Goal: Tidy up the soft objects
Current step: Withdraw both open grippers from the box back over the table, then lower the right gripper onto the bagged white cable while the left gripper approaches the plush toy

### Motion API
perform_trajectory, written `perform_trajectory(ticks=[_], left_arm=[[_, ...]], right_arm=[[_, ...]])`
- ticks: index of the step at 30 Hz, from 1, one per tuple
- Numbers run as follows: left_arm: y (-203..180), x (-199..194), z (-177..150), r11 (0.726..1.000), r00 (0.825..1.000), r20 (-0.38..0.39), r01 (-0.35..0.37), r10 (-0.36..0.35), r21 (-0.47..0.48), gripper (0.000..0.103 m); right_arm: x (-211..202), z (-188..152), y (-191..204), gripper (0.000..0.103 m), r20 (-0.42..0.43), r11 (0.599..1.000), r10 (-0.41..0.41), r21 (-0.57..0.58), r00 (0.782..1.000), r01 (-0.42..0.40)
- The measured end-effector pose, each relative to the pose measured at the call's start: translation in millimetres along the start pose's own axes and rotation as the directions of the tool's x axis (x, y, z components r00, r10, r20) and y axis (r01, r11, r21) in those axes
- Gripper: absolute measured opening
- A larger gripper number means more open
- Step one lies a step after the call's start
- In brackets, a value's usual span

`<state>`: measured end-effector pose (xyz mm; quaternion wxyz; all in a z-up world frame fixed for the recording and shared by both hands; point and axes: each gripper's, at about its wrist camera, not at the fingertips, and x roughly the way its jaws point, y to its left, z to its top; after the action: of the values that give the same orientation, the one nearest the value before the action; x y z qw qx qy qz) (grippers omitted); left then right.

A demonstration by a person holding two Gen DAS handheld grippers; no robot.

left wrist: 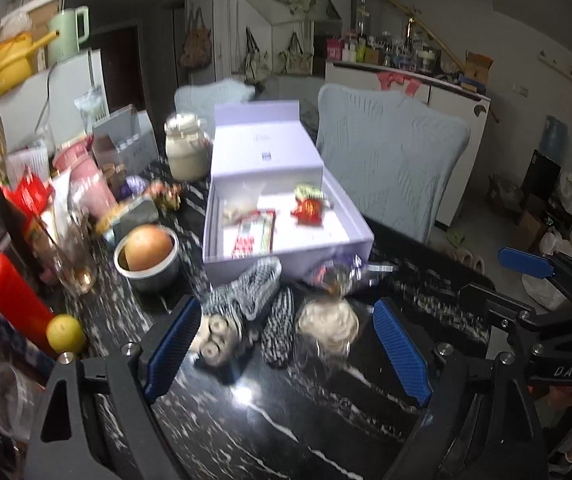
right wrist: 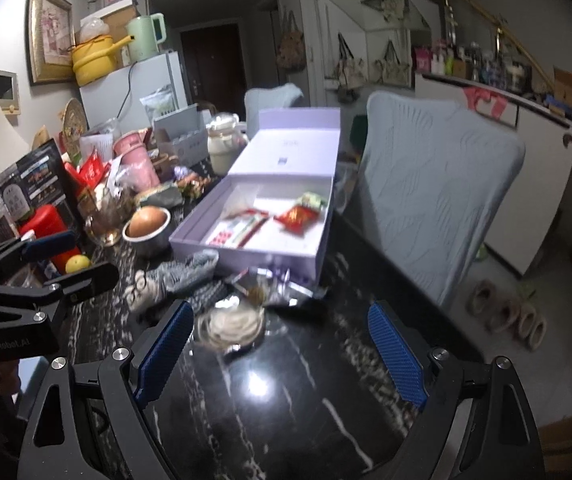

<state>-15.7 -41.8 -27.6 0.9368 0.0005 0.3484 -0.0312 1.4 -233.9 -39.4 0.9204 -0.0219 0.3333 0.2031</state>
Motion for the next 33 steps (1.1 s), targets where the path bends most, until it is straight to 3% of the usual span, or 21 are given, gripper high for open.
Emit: perform_trajectory(ticks=[6,19,22,24,33], left_arm=[[8.8,21.2,-22.5,0.999,0.997,-0.067,0.026,-0.029,-0.047,0.089],[37.7,50.4,-42.0,0.992,0.992,-0.117,0.029,-0.043,-0.122,0.089],[48.4,55.3,-38.6,0.991,0.993,-0.113,0.007,-0.022,-0.132,0.089],[55.1,58.8,-35.6,0.991,0.994,-0.107,-0.009,-0.005,-0.135,0.089],[78.0,77.7,-24.1,0.988,0.993,-0.106,-0.068,0.054,-0.136,0.089]], right_arm=[[20.9,-22.2,1.3,0.090,-0.054,1.000,0.023,0.019,0.998,-0.022],[71.7,-41.6,12.5,0.090,-0.163,0.994,0.098,0.053,0.982,-0.091],[83.2,-39.3,19.5,0.092,-0.183,0.994,0.108,0.043,0.977,-0.102],[91.8,-36.6,23.7,0.103,-0.202,0.993,0.114,0.040,0.973,-0.108],[134.3,-21.7,35.3,0.103,-0.245,0.989,0.147,0.055,0.958,-0.138]])
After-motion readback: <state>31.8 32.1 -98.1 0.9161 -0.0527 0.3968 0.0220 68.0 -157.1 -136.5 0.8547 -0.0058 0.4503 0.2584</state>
